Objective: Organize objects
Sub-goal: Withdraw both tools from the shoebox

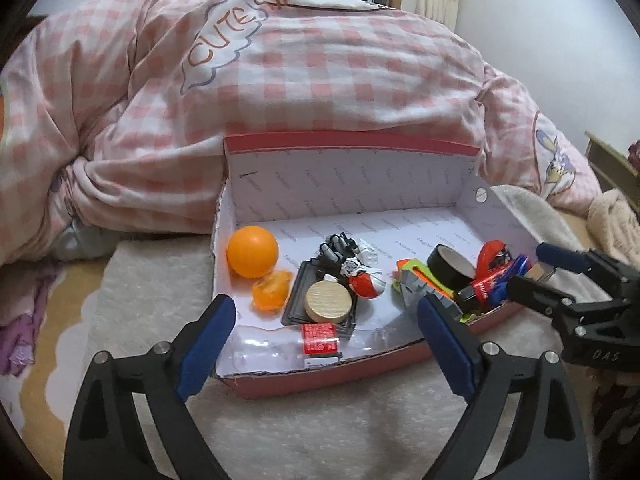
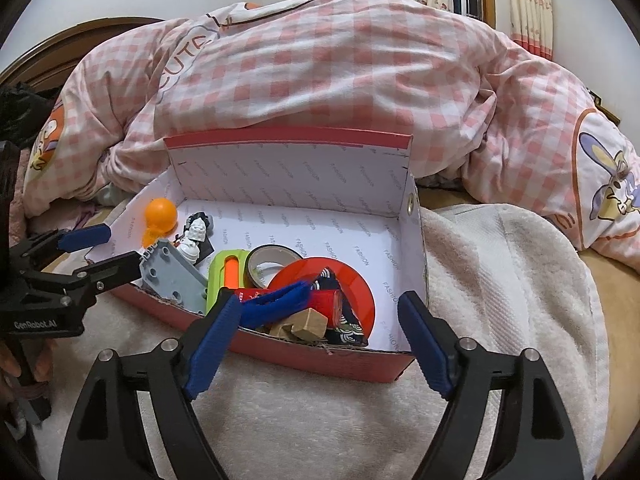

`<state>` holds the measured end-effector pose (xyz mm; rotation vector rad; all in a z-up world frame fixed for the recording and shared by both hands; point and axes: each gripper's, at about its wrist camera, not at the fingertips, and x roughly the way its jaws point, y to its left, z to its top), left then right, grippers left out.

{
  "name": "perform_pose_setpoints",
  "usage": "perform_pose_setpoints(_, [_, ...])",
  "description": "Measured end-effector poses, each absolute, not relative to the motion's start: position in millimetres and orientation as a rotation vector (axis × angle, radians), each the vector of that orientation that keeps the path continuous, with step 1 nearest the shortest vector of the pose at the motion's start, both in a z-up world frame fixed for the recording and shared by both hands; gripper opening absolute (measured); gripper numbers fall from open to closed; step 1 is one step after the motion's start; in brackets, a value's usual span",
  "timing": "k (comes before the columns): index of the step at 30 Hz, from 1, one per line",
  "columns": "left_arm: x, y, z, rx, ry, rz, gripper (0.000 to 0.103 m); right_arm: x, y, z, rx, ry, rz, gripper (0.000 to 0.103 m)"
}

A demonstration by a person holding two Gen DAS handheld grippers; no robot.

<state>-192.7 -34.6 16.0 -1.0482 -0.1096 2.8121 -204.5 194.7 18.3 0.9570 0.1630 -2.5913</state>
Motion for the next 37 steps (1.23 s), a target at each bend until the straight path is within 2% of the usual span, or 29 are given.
perform_pose_setpoints(4, [-193.9, -34.5, 15.1, -1.062, -0.136, 2.790, 0.094, -204.0, 195.8, 20.1, 0.956, 0.153, -2.599, 0.083])
perform_pose_setpoints(6, [-192.0, -34.8, 15.6, -1.054, -0.150, 2.784, 0.097, -203.0, 196.8, 21.6, 0.954, 0.148, -2.605, 0.083])
perform_pose_setpoints(7, [-191.7, -34.8, 16.0, -1.049, -0.161, 2.773, 0.103, -202.4, 197.2, 22.7, 0.953, 0.148, -2.606, 0.083])
perform_pose_setpoints(12, [-186.8, -31.0, 19.0, -1.062, -0.119, 2.772, 0.103, -197.7, 199.5, 28.8, 0.938, 0.140, -2.612, 0.083])
perform_pose_setpoints(22, [-160.4, -38.2, 49.8, -0.964, -0.233, 2.802, 0.103, -175.0, 200.6, 53.1, 0.892, 0.143, -2.620, 0.083])
perform_pose_setpoints(29, [-146.1, -32.4, 57.2, -1.027, -0.210, 2.912, 0.103, -149.1, 210.4, 71.0, 0.863, 0.143, -2.637, 0.083])
perform_pose_setpoints(37, [-131.1, -42.7, 68.7, -0.996, -0.398, 2.934, 0.103, -128.4, 215.8, 76.1, 0.876, 0.200, -2.636, 0.083])
